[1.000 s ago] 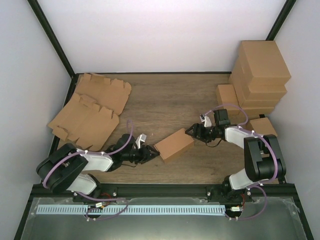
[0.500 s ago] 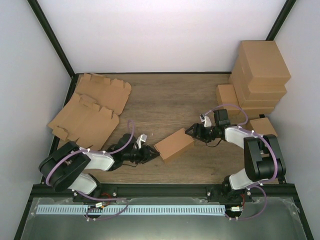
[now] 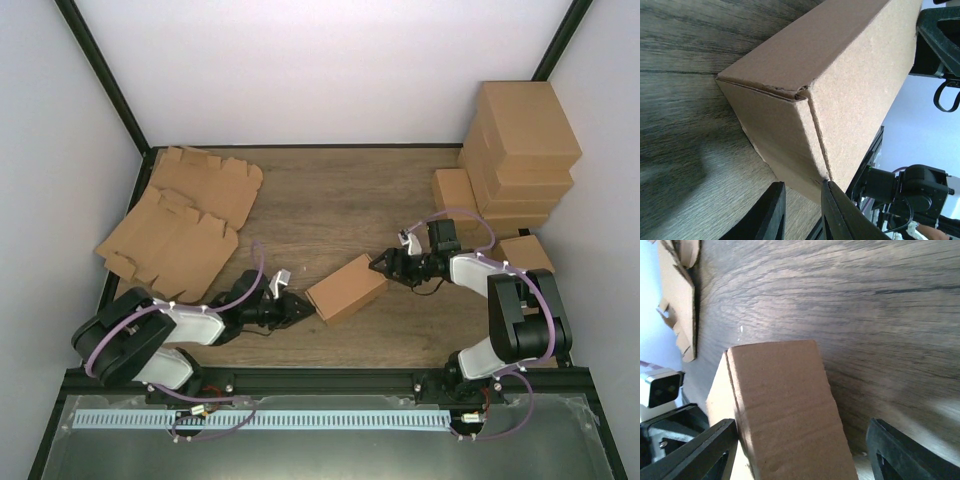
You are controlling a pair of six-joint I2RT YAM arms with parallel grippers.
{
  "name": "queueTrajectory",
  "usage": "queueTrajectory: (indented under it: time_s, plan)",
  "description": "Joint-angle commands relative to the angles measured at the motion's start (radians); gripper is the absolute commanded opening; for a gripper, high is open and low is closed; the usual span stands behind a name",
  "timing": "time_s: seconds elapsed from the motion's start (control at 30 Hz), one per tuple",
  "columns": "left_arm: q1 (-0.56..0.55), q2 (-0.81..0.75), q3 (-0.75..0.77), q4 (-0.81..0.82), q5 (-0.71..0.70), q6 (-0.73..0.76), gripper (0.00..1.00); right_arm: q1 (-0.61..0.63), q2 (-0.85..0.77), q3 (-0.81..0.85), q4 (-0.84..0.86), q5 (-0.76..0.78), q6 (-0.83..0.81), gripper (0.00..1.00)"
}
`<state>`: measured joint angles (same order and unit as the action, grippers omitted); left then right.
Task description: Fold the paper box
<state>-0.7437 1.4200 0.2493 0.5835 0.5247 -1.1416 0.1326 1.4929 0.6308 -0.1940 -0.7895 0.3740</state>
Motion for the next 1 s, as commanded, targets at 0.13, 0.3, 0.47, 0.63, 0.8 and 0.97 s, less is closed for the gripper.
queueTrajectory:
  time_s: [0.13, 0.3, 0.47, 0.63, 0.8, 0.97]
  plan:
    - [0.011, 0.01, -0.035, -0.063, -0.04, 0.009, 0.22, 0.002, -0.01, 0.002, 0.004, -0.185, -0.02, 0.65]
    - [0.012, 0.017, -0.035, -0.066, -0.037, 0.014, 0.22, 0.002, -0.025, -0.001, -0.029, -0.207, -0.016, 0.66]
    - [0.022, 0.012, -0.036, -0.081, -0.037, 0.026, 0.21, 0.002, -0.038, -0.009, -0.053, -0.182, -0.014, 0.74]
    - [0.044, 0.002, -0.043, -0.102, -0.028, 0.047, 0.21, 0.002, -0.009, 0.0, -0.049, -0.146, -0.006, 0.79]
    - [0.059, -0.009, -0.047, -0.13, -0.021, 0.071, 0.21, 0.002, 0.024, 0.022, -0.041, -0.168, -0.006, 0.8]
    - [0.078, -0.02, -0.047, -0.152, -0.014, 0.093, 0.21, 0.002, 0.026, 0.021, -0.021, -0.287, -0.001, 0.76]
